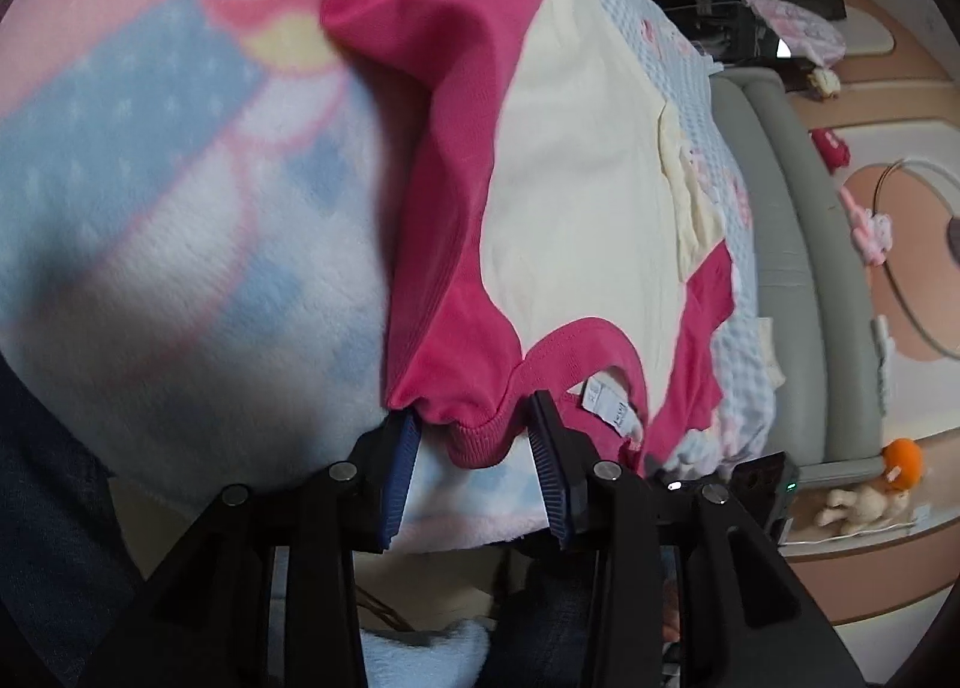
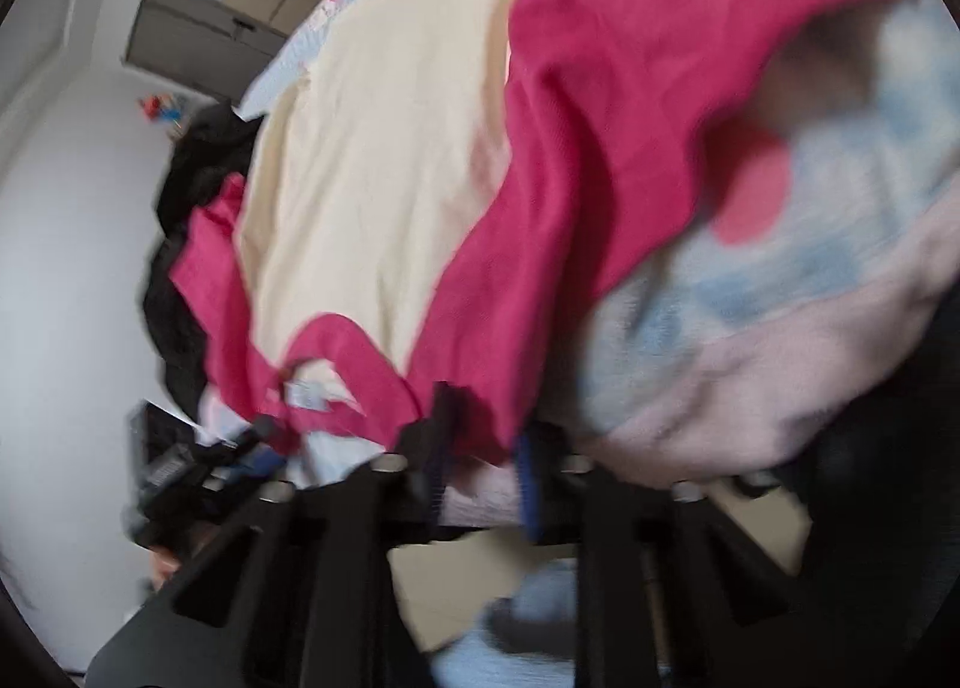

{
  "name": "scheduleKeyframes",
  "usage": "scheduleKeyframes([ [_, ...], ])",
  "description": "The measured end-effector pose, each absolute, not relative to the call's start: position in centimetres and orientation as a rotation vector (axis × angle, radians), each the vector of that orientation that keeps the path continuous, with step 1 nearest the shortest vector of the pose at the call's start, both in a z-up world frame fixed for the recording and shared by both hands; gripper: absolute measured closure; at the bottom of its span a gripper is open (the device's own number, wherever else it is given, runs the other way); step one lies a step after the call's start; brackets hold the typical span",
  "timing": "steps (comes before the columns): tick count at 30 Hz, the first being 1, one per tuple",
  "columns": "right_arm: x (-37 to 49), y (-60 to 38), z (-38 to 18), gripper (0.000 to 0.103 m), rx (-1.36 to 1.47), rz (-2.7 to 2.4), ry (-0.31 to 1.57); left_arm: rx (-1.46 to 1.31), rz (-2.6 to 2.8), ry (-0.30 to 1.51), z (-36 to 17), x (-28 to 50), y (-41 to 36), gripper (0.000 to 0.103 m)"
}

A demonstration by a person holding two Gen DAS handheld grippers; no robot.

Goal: Fold clothes

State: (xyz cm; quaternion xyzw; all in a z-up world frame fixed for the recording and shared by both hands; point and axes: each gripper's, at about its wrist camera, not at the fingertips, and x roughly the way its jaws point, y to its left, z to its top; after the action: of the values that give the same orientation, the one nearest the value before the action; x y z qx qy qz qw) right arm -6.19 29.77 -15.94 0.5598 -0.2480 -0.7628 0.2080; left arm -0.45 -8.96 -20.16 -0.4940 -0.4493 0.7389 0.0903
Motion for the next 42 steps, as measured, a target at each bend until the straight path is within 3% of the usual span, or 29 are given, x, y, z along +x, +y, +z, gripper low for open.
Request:
scheduleKeyframes([
  [3, -6.2, 30.3, -15.9, 0.096, 1.586, -2.158, -0.652, -1.415, 2.205, -1.394, -20.1, -0.1, -9.6, 0.067],
  [5, -6.3, 30.9, -15.9, 0.092, 1.532, -2.100, -0.756, -1.365, 2.191, -1.451, -20.0, 0.0, -10.0, 0.067],
  [7, -6.6, 31.2, -16.0, 0.079, 1.485, -2.033, -0.860, -1.320, 2.172, -1.500, -20.1, 0.1, -10.2, 0.065],
  [8, -6.8, 31.2, -16.1, 0.063, 1.472, -2.022, -0.879, -1.299, 2.161, -1.524, -20.1, 0.1, -10.4, 0.064],
  [11, -7.4, 30.2, -17.2, 0.059, 1.468, -1.986, -0.922, -1.330, 2.143, -1.500, -20.5, -0.9, -9.6, 0.067],
  [13, -7.8, 29.2, -17.7, 0.062, 1.476, -1.963, -0.948, -1.337, 2.148, -1.446, -20.3, -1.5, -8.8, 0.073],
  [15, -7.5, 28.8, -17.2, 0.091, 1.435, -1.953, -0.955, -1.301, 2.186, -1.388, -19.4, -1.6, -8.1, 0.079],
  [16, -7.3, 28.7, -16.6, 0.093, 1.409, -1.969, -0.935, -1.292, 2.211, -1.358, -19.0, -1.7, -7.8, 0.079],
  [19, -7.2, 27.9, -15.7, 0.090, 1.371, -2.006, -0.876, -1.358, 2.185, -1.354, -20.2, -2.5, -7.6, 0.079],
  [20, -7.5, 27.6, -16.5, 0.079, 1.416, -1.994, -0.866, -1.386, 2.171, -1.366, -20.8, -2.8, -7.5, 0.079],
  [21, -8.0, 27.2, -17.8, 0.078, 1.484, -1.980, -0.866, -1.398, 2.182, -1.354, -20.8, -3.0, -7.2, 0.085],
  [23, -8.0, 27.1, -18.8, 0.092, 1.518, -1.986, -0.880, -1.394, 2.234, -1.287, -19.7, -2.9, -6.3, 0.093],
  [26, -7.0, 26.9, -16.1, 0.098, 1.462, -2.069, -0.756, -1.363, 2.287, -1.198, -17.5, -2.0, -5.7, 0.096],
  [33, -4.5, 27.8, -10.1, 0.099, 1.269, -2.129, -0.689, -1.336, 2.314, -1.132, -15.5, 0.1, -6.0, 0.097],
  [39, -4.1, 27.6, -12.2, 0.099, 1.365, -2.081, -0.759, -1.446, 2.269, -1.128, -17.5, 0.8, -6.7, 0.097],
  [42, -4.3, 27.8, -14.1, 0.095, 1.480, -2.089, -0.748, -1.643, 2.201, -1.141, -20.0, 0.6, -6.8, 0.089],
])
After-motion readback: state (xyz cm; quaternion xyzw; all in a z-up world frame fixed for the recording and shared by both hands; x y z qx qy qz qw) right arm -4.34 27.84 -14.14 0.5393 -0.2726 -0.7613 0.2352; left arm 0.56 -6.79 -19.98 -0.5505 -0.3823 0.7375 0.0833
